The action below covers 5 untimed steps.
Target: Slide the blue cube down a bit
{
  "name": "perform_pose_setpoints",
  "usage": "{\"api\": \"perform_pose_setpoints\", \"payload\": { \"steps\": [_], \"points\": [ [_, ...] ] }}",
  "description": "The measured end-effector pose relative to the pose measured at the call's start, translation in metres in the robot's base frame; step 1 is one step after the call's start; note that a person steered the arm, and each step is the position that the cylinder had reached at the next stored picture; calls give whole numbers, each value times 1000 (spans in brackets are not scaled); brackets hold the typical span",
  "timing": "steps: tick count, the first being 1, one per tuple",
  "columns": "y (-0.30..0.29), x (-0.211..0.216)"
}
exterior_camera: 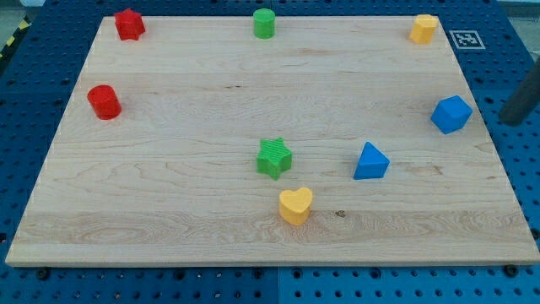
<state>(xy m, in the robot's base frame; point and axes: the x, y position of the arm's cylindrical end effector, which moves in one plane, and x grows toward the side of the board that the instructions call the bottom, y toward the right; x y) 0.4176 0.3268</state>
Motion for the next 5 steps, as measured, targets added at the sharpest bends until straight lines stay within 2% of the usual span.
{"api": "perform_pose_setpoints", "payload": {
  "steps": [1, 5],
  "points": [
    [-24, -22],
    [-97, -9]
  ]
}}
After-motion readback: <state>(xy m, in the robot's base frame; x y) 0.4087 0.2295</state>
